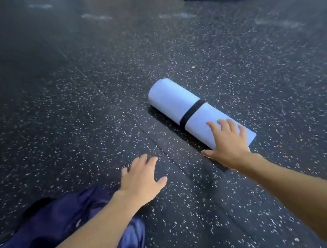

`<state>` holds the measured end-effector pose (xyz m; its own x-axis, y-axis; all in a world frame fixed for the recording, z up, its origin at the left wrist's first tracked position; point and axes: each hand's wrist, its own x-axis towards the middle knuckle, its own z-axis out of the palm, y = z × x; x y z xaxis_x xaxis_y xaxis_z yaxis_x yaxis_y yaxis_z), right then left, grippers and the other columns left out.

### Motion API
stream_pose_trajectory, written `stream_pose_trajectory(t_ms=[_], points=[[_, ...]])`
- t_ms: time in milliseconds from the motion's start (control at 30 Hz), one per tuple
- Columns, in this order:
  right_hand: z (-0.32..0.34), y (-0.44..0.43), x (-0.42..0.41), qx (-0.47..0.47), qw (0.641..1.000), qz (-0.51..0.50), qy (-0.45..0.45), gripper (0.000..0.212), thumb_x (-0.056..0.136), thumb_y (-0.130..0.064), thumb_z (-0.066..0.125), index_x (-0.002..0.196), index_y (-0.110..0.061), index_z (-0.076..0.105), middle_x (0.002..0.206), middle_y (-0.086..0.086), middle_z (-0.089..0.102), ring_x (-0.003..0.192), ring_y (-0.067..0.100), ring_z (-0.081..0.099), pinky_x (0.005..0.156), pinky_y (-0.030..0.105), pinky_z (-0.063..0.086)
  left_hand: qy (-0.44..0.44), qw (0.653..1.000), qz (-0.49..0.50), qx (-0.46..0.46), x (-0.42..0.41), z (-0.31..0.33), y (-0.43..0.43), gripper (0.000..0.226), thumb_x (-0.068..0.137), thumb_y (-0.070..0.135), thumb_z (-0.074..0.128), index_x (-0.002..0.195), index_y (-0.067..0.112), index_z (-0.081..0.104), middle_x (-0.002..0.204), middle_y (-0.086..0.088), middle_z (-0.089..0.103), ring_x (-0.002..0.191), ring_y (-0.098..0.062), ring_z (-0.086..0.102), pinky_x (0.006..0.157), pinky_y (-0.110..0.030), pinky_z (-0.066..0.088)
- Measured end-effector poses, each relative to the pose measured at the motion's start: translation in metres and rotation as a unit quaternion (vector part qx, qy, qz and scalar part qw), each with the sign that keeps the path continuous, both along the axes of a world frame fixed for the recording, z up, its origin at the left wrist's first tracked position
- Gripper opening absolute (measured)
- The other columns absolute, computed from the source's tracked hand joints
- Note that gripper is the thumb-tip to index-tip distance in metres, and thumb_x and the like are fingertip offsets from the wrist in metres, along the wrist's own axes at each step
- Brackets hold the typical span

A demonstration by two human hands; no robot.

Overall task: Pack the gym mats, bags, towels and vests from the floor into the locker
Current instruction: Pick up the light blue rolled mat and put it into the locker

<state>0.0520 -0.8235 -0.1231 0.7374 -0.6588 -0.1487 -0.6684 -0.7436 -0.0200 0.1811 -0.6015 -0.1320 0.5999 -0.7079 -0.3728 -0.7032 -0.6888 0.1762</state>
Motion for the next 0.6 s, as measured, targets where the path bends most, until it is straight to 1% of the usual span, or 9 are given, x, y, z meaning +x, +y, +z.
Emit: stream_pose_trajectory(t_ms=[100, 233, 267, 333, 367, 433, 533, 567, 600], points=[[-0.010, -0.007, -0.011, 0.019, 0.999, -0.040, -0.006, 0.107, 0.071, -0.068, 0.072, 0.150, -0.028, 0.011, 0.154, 0.010, 0.022, 0.145, 0.035, 0.017, 0.114, 0.054, 0.022, 0.021, 0.999, 0.018, 0.046, -0.003, -0.023, -0.002, 0.082, 0.091, 0.066, 0.051, 0.157, 0.034, 0.013, 0.167, -0.002, 0.002, 0.154, -0.028, 0.004, 0.117, -0.061, 0.023], [-0.016, -0.011, -0.017, 0.007, 0.998, -0.056, 0.000, 0.118, 0.069, -0.068, 0.074, 0.152, -0.017, 0.007, 0.154, 0.015, 0.020, 0.138, 0.036, 0.025, 0.110, 0.048, 0.027, 0.053, 0.994, 0.040, 0.084, -0.008, -0.045, 0.003, 0.089, 0.088, 0.067, 0.055, 0.157, 0.039, 0.006, 0.167, 0.000, -0.007, 0.153, -0.031, -0.002, 0.112, -0.068, 0.025], [-0.015, -0.012, -0.017, 0.001, 0.998, -0.059, 0.001, 0.119, 0.069, -0.069, 0.074, 0.152, -0.014, 0.008, 0.152, 0.014, 0.023, 0.135, 0.036, 0.028, 0.108, 0.045, 0.028, 0.052, 0.994, 0.042, 0.090, -0.010, -0.047, 0.004, 0.090, 0.088, 0.067, 0.056, 0.157, 0.040, 0.005, 0.167, 0.000, -0.008, 0.153, -0.031, -0.004, 0.111, -0.069, 0.026], [-0.012, -0.014, -0.016, -0.028, 0.998, -0.052, 0.005, 0.112, 0.067, -0.072, 0.073, 0.146, -0.012, 0.021, 0.144, 0.011, 0.032, 0.127, 0.034, 0.033, 0.104, 0.043, 0.030, 0.039, 0.994, 0.041, 0.094, -0.010, -0.051, 0.006, 0.090, 0.087, 0.069, 0.056, 0.156, 0.042, 0.005, 0.167, 0.001, -0.009, 0.153, -0.031, -0.004, 0.110, -0.069, 0.028], [-0.010, -0.015, -0.015, -0.045, 0.998, -0.046, 0.007, 0.104, 0.065, -0.074, 0.072, 0.139, -0.014, 0.029, 0.138, 0.009, 0.036, 0.124, 0.032, 0.035, 0.102, 0.044, 0.031, 0.034, 0.994, 0.040, 0.091, -0.010, -0.053, 0.007, 0.090, 0.087, 0.070, 0.056, 0.156, 0.042, 0.005, 0.166, 0.001, -0.008, 0.153, -0.031, -0.003, 0.109, -0.068, 0.029], [-0.007, -0.017, -0.013, -0.040, 0.998, -0.045, 0.002, 0.094, 0.063, -0.074, 0.073, 0.130, -0.019, 0.036, 0.132, 0.006, 0.035, 0.122, 0.032, 0.035, 0.100, 0.049, 0.032, 0.026, 0.995, 0.038, 0.084, -0.009, -0.054, 0.008, 0.090, 0.086, 0.071, 0.055, 0.156, 0.043, 0.006, 0.166, 0.001, -0.006, 0.152, -0.030, -0.002, 0.108, -0.068, 0.031], [-0.006, -0.014, -0.013, 0.064, 0.993, -0.076, -0.065, 0.084, 0.062, -0.063, 0.081, 0.125, -0.032, 0.035, 0.134, 0.006, 0.023, 0.120, 0.036, 0.038, 0.096, 0.054, 0.036, 0.022, 0.996, 0.038, 0.078, -0.010, -0.057, 0.010, 0.088, 0.086, 0.071, 0.054, 0.155, 0.043, 0.008, 0.166, 0.001, -0.005, 0.152, -0.030, -0.001, 0.108, -0.068, 0.031], [-0.006, -0.014, -0.013, 0.078, 0.991, -0.080, -0.072, 0.087, 0.062, -0.062, 0.082, 0.127, -0.035, 0.032, 0.136, 0.009, 0.024, 0.119, 0.038, 0.042, 0.096, 0.054, 0.037, 0.020, 0.996, 0.037, 0.076, -0.010, -0.057, 0.009, 0.088, 0.086, 0.071, 0.054, 0.155, 0.043, 0.008, 0.166, 0.001, -0.005, 0.152, -0.030, -0.001, 0.108, -0.068, 0.030], [-0.007, -0.012, -0.014, 0.078, 0.992, -0.080, -0.063, 0.094, 0.062, -0.063, 0.082, 0.133, -0.036, 0.027, 0.136, 0.012, 0.029, 0.118, 0.040, 0.046, 0.096, 0.053, 0.037, 0.020, 0.996, 0.035, 0.075, -0.010, -0.057, 0.010, 0.088, 0.086, 0.071, 0.055, 0.155, 0.042, 0.009, 0.166, 0.000, -0.004, 0.152, -0.030, -0.001, 0.108, -0.068, 0.030]])
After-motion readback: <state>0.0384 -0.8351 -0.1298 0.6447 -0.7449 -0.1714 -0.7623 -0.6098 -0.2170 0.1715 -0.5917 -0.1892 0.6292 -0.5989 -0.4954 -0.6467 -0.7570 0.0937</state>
